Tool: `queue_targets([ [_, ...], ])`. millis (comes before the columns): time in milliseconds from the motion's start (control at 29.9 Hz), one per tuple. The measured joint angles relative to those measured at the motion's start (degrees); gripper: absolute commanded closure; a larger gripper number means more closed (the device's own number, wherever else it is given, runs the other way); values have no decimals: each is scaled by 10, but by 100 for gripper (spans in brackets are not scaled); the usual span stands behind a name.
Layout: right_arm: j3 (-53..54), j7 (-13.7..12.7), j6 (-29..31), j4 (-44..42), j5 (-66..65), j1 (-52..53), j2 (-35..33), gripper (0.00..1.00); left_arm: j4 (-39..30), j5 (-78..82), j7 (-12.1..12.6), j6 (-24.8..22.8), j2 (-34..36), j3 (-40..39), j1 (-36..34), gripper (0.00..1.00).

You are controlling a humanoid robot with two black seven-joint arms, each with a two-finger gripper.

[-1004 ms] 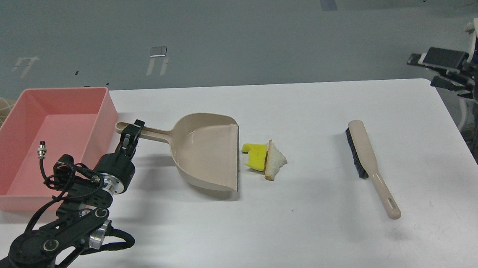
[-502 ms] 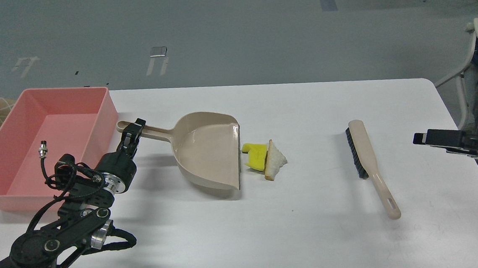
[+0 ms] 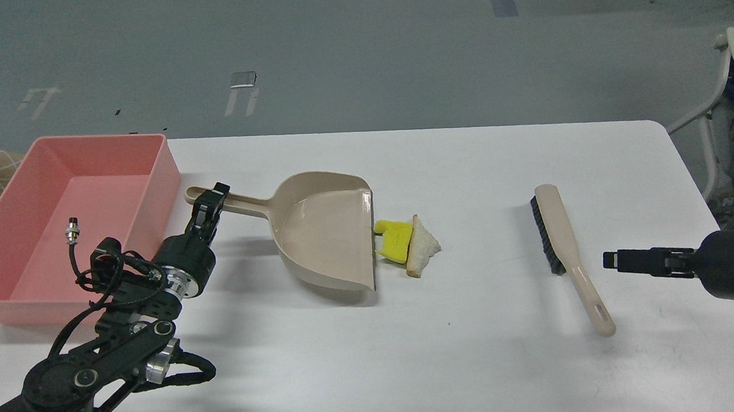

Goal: Sweep and dump garbage into bin
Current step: 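Move the right gripper down to the brush handle and grasp it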

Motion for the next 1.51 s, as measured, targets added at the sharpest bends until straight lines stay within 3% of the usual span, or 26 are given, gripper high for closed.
queue_targets([
  [703,-1,-26,-2,-5,-32,-28,73,7,0,1,-1,0,0,0,2,100],
  [937,-9,-29,-3,-6,-43,-27,85,27,0,1,-1,0,0,0,1,100],
  [1506,-10,-30,-4,-6,-50,-29,93,46,-1,1,-2,0,0,-1,1,100],
])
